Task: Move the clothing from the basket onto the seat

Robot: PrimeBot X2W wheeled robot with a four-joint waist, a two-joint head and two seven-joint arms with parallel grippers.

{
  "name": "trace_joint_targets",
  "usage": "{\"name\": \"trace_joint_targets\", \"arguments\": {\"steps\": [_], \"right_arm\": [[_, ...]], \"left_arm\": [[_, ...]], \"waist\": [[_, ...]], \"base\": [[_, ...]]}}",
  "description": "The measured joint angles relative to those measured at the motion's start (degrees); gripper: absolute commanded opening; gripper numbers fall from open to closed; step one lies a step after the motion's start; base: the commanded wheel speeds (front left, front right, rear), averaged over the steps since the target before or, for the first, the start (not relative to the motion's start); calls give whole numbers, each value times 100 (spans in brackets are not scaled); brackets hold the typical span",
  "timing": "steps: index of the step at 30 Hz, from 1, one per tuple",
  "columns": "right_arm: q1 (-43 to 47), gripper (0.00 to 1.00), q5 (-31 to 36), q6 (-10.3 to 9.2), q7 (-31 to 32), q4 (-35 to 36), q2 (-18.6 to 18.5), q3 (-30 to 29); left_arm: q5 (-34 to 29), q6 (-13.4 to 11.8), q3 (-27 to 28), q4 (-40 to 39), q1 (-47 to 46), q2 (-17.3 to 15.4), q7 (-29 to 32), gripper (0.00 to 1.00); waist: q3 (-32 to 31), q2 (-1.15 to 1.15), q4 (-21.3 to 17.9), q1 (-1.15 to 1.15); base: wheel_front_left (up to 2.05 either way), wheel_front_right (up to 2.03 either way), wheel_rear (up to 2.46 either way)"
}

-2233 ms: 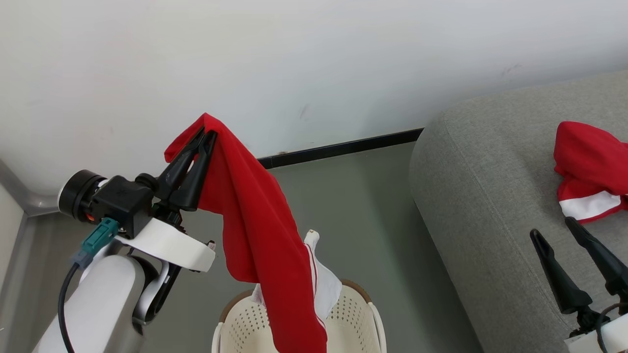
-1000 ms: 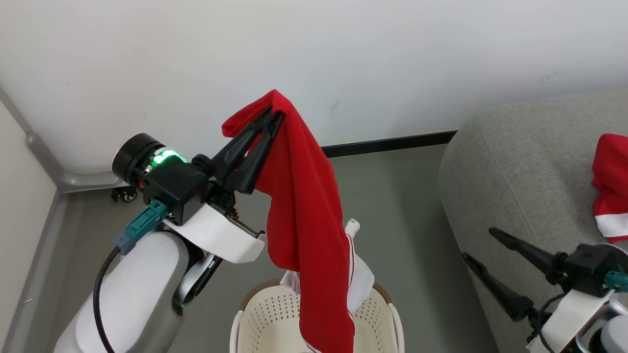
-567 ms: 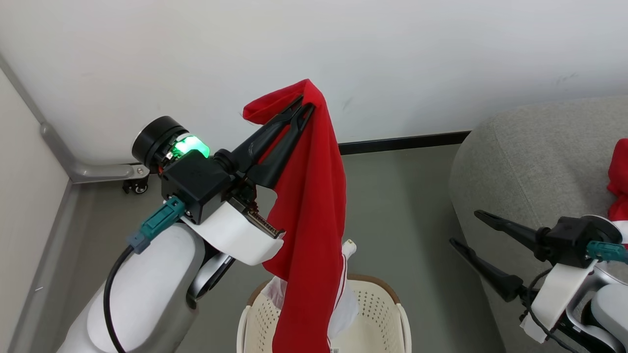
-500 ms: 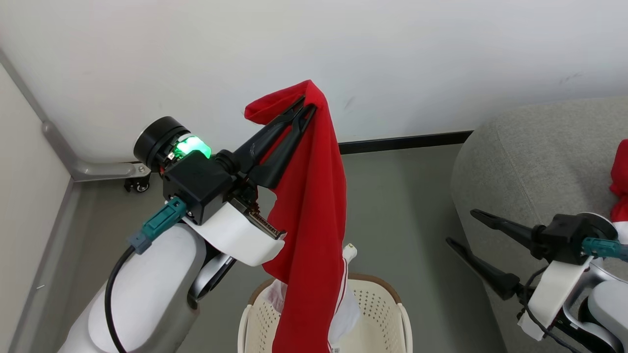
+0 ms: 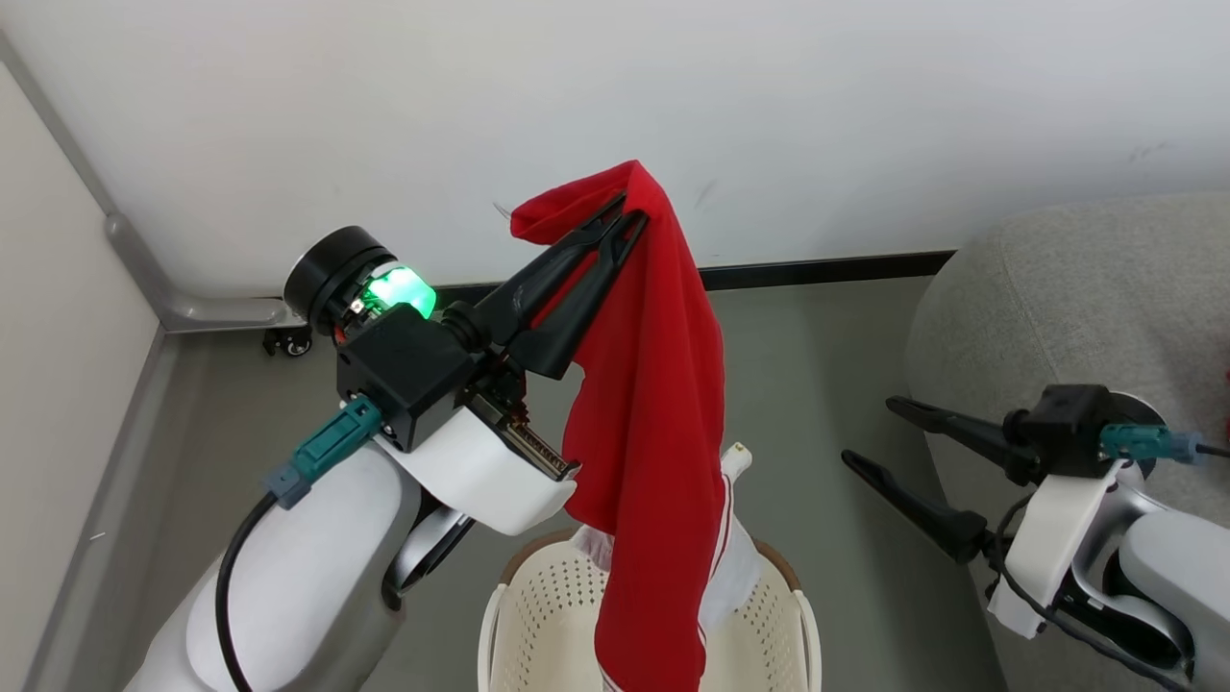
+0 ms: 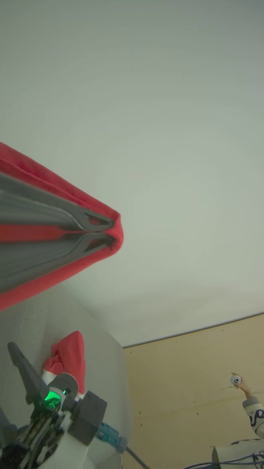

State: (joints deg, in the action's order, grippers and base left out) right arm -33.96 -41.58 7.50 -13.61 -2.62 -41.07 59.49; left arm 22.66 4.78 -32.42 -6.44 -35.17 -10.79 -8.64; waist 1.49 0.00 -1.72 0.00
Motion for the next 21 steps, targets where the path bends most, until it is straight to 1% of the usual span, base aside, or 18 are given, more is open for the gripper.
{"name": "trace_joint_targets", "arguments": {"steps": [7, 18, 21], "right_arm": [[-575, 100, -311, 0, 3, -244, 62, 481], [-1392, 100, -704, 1, 177, -472, 550, 1534], [-1541, 100, -778, 1, 204, -525, 678, 1580]], "left_arm": [[0, 49, -152, -88, -132, 56, 0, 0], [0, 78, -305, -121, -292, 168, -9, 0], [0, 92, -333, -134, -325, 181, -11, 0]], "waist": [[71, 0, 64, 0], [184, 0, 209, 0], [209, 0, 263, 0]], "base": [[0, 0, 0], [0, 0, 0], [0, 0, 0]]}}
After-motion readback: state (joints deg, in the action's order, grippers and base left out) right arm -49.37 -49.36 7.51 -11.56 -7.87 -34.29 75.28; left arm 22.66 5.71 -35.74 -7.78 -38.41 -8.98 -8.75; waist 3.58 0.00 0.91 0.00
